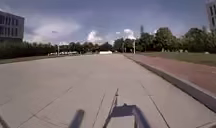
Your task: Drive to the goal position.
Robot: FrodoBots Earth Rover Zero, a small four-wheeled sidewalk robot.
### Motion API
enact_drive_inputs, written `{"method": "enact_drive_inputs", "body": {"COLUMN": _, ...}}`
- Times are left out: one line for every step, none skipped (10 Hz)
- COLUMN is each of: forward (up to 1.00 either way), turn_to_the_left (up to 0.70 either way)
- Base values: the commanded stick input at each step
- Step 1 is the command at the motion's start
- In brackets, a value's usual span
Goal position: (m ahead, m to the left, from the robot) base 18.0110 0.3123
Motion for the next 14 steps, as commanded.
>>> {"method": "enact_drive_inputs", "body": {"forward": 1.0, "turn_to_the_left": -0.02}}
{"method": "enact_drive_inputs", "body": {"forward": 1.0, "turn_to_the_left": -0.02}}
{"method": "enact_drive_inputs", "body": {"forward": 1.0, "turn_to_the_left": -0.02}}
{"method": "enact_drive_inputs", "body": {"forward": 1.0, "turn_to_the_left": -0.02}}
{"method": "enact_drive_inputs", "body": {"forward": 1.0, "turn_to_the_left": -0.02}}
{"method": "enact_drive_inputs", "body": {"forward": 1.0, "turn_to_the_left": -0.02}}
{"method": "enact_drive_inputs", "body": {"forward": 1.0, "turn_to_the_left": -0.02}}
{"method": "enact_drive_inputs", "body": {"forward": 1.0, "turn_to_the_left": -0.02}}
{"method": "enact_drive_inputs", "body": {"forward": 1.0, "turn_to_the_left": -0.02}}
{"method": "enact_drive_inputs", "body": {"forward": 1.0, "turn_to_the_left": -0.02}}
{"method": "enact_drive_inputs", "body": {"forward": 1.0, "turn_to_the_left": -0.02}}
{"method": "enact_drive_inputs", "body": {"forward": 1.0, "turn_to_the_left": -0.02}}
{"method": "enact_drive_inputs", "body": {"forward": 1.0, "turn_to_the_left": -0.02}}
{"method": "enact_drive_inputs", "body": {"forward": 1.0, "turn_to_the_left": 0.01}}
